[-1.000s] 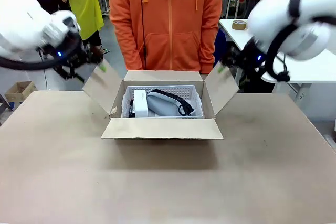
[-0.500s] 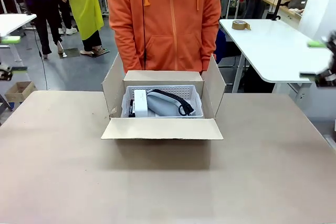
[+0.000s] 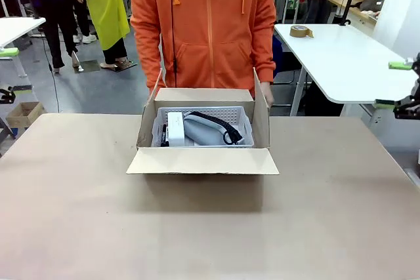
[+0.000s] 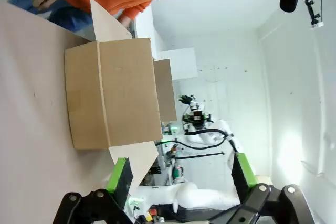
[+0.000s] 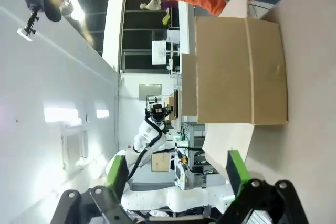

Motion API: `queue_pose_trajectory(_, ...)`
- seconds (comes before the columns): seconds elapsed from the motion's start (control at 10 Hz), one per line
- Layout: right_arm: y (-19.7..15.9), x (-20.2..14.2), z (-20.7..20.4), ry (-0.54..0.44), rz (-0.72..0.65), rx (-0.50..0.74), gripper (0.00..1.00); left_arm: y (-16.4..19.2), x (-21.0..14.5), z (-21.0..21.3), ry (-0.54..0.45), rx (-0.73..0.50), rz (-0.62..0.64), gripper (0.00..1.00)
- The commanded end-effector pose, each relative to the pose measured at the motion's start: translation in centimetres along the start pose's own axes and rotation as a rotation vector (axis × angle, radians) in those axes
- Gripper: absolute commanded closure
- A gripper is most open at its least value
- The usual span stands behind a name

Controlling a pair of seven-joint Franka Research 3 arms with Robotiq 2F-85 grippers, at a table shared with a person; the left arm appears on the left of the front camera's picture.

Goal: Pack the gift set into the box.
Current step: Lift both hands away from the flaps of the Package Box, then press and hold the closed box until the human finishes sealing it.

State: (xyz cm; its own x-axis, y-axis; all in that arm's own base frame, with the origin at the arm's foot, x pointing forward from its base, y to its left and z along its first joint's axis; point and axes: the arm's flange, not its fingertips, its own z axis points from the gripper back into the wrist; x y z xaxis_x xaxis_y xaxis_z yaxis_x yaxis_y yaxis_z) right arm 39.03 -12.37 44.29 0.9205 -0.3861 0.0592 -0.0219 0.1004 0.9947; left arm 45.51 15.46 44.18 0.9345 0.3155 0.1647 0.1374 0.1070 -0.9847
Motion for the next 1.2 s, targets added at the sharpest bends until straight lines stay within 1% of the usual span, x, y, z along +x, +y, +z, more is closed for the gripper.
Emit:
queue_pose_trajectory(0.0,0.22,-0.16,0.49,-0.015,-0.005,-0.017,0.0,0.0,-0.97,0.0,-0.004,0.02,-0.004,0.0)
queue_pose_trajectory(1.1,0.22,-0.16,0.49,-0.015,-0.005,-0.017,0.0,0.0,-0.97,0.0,-0.004,0.02,-0.004,0.0)
